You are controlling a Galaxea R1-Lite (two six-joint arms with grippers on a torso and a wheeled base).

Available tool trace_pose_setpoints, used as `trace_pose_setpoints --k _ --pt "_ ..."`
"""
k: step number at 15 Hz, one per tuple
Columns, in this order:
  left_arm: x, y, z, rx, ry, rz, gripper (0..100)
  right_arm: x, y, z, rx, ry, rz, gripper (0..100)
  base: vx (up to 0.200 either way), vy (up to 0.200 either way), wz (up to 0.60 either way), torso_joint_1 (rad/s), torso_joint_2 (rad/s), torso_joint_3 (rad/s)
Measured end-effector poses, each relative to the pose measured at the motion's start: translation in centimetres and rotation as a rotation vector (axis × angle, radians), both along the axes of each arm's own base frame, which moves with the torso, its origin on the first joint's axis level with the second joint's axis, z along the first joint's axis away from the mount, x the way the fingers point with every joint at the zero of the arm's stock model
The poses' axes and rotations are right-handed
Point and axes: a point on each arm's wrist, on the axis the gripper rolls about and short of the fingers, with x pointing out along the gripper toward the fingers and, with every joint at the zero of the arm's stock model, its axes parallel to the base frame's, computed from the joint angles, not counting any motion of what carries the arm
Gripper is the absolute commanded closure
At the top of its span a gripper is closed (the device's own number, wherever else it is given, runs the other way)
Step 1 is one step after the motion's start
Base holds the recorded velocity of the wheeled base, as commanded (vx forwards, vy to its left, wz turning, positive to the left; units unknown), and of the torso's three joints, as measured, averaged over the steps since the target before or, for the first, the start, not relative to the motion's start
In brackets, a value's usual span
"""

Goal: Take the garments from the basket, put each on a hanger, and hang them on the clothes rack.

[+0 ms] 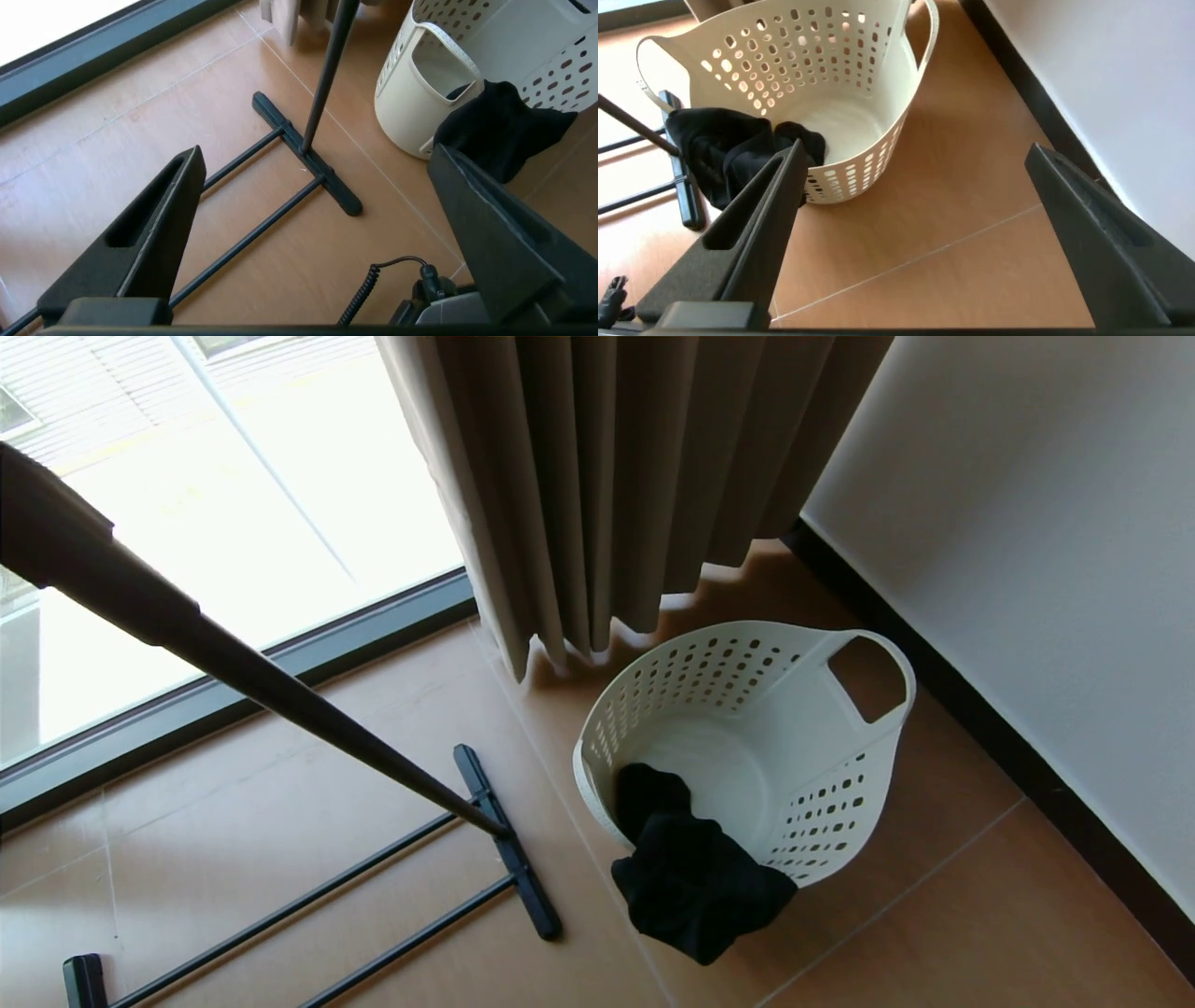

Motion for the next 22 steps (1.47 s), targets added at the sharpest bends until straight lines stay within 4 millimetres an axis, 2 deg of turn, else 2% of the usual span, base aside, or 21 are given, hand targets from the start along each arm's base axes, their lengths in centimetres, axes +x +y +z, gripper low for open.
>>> trace_pose_setpoints --k 11,14,16,18,22 --pt "0.0 0.0 0.0 0.003 0.0 -0.006 0 0.1 0.0 -0.1 -0.035 0.025 0.026 0 0.0 0.0 0.0 0.002 0.0 -0.045" --pt "0.0 0.0 0.0 -0.002 0.0 -0.005 0 0.5 0.1 1.4 -0.038 0.059 0.109 0 0.0 0.0 0.0 0.0 0.0 0.0" --pt "0.0 0.0 0.0 -0.002 0.0 -0.005 0 1.5 0.2 2.8 -0.038 0.135 0.186 0 0.0 0.0 0.0 0.0 0.0 0.0" --pt "0.0 0.0 0.0 -0.002 0.0 -0.005 0 3.4 0.5 4.4 -0.04 0.226 0.266 0 0.0 0.0 0.0 0.0 0.0 0.0" --pt "0.0 0.0 0.0 -0.001 0.0 -0.005 0 9.5 2.2 7.7 -0.058 0.353 0.416 0 0.0 0.0 0.0 0.0 0.0 0.0"
